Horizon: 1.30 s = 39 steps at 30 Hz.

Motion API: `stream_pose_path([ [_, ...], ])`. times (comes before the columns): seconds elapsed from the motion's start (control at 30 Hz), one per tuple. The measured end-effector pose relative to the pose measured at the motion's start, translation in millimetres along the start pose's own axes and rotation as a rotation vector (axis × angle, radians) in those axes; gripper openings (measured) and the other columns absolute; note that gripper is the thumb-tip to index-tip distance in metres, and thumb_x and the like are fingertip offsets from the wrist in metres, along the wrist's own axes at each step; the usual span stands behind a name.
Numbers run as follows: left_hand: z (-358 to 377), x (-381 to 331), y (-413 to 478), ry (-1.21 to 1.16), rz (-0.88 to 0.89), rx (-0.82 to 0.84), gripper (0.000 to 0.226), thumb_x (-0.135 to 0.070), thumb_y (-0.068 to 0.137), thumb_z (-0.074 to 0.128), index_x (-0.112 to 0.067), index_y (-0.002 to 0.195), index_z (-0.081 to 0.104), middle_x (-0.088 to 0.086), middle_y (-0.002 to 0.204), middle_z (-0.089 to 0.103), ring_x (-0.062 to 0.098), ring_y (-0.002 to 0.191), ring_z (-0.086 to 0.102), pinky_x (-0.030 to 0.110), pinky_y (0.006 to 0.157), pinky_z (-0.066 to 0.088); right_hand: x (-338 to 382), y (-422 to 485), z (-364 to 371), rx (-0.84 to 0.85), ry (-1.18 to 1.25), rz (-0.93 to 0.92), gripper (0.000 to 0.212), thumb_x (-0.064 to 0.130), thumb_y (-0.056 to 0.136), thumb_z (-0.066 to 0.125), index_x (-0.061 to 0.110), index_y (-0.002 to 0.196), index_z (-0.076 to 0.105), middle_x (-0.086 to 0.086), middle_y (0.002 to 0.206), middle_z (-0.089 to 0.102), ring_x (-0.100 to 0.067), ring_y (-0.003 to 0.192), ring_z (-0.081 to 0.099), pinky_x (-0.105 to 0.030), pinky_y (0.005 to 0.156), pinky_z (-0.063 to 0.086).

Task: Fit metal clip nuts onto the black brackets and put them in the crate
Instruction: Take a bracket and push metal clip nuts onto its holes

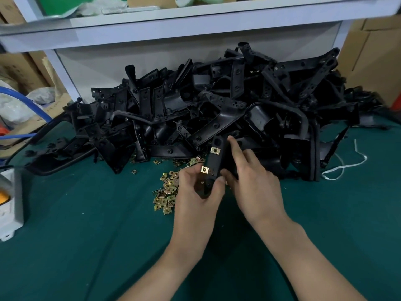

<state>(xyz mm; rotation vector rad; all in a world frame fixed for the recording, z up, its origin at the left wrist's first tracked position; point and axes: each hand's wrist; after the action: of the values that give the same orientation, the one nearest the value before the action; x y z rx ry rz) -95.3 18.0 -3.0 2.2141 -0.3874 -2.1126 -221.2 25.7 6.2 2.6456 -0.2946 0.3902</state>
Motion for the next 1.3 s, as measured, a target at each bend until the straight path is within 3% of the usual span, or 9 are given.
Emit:
stream_pose_path([
  [0.13,-2,2,2,0.075,0.022,-0.074,0.028,-0.028,0.091,0.073,-0.034,0.108,0.05,-0.033,0.097,0.065,-0.007,0.084,0.064,0.005,0.067,0.045,6,-1,3,-0.001,-0.007,-0.002,0.073,0.037,0.099,0.059,0.023,0.16,0.021,0.0,0.11,0.055,-0.011,0.057,0.036,-0.019,0.043,0.015],
  [0.43,-2,8,3,0.197,0.078,-0.107,0.025,-0.028,0.093,0.071,-0.038,0.099,0.05,-0.04,0.093,0.061,-0.01,0.084,0.062,0.004,0.067,0.043,11,-2,3,0.002,-0.034,0.027,0.073,0.038,0.1,0.059,0.024,0.16,0.019,0.001,0.112,0.054,-0.011,0.056,0.034,-0.019,0.043,0.013],
  [0.6,-3,11,4,0.255,0.106,-0.119,0.018,-0.034,0.092,0.07,-0.033,0.101,0.055,-0.027,0.095,0.065,0.003,0.084,0.064,0.015,0.071,0.047,12,-3,3,-0.001,-0.023,0.018,0.073,0.036,0.098,0.064,0.022,0.159,0.025,0.0,0.109,0.056,-0.01,0.055,0.034,-0.018,0.042,0.012],
  [0.77,-4,10,4,0.227,0.122,-0.114,0.016,-0.037,0.089,0.068,-0.033,0.098,0.055,-0.021,0.091,0.066,0.003,0.076,0.062,0.013,0.066,0.045,11,-3,3,-0.004,-0.003,0.011,0.071,0.037,0.1,0.059,0.023,0.16,0.022,0.001,0.111,0.055,-0.01,0.057,0.036,-0.019,0.043,0.015],
  [0.9,-5,6,3,0.126,0.143,-0.006,0.01,-0.042,0.097,0.061,-0.036,0.104,0.057,-0.014,0.086,0.068,0.001,0.067,0.059,0.009,0.058,0.042,6,-3,-1,0.009,0.041,-0.002,0.07,0.042,0.102,0.047,0.023,0.161,0.015,0.001,0.114,0.053,-0.018,0.065,0.057,-0.028,0.049,0.029],
  [1.03,-14,3,7,0.128,0.22,0.014,0.029,-0.048,0.105,0.034,-0.042,0.111,0.061,-0.011,0.094,0.069,0.007,0.087,0.064,0.012,0.07,0.046,4,-3,-1,0.042,0.031,-0.027,0.072,0.05,0.101,0.044,0.024,0.161,0.013,0.003,0.117,0.054,-0.022,0.079,0.066,-0.031,0.055,0.034],
  [1.17,-18,3,12,0.133,0.236,-0.003,0.031,-0.039,0.107,0.033,-0.034,0.111,0.063,-0.002,0.091,0.07,0.019,0.082,0.063,0.024,0.069,0.049,4,-3,0,0.082,0.017,-0.05,0.074,0.051,0.1,0.046,0.025,0.161,0.012,0.006,0.118,0.053,-0.024,0.085,0.067,-0.032,0.058,0.037],
  [1.3,-20,3,13,0.128,0.239,-0.016,0.032,-0.04,0.107,0.032,-0.034,0.111,0.063,-0.007,0.093,0.071,0.019,0.083,0.063,0.024,0.069,0.05,6,-3,-1,0.09,-0.019,-0.069,0.074,0.052,0.101,0.046,0.025,0.161,0.013,0.006,0.118,0.053,-0.023,0.085,0.068,-0.032,0.059,0.038],
])
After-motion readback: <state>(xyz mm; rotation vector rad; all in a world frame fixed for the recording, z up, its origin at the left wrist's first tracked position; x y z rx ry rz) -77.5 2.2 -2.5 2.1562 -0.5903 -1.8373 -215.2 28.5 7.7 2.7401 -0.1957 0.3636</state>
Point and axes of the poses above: each hand's wrist, its own y-axis towards the middle knuckle, its own z-axis out of the palm, x = y × z
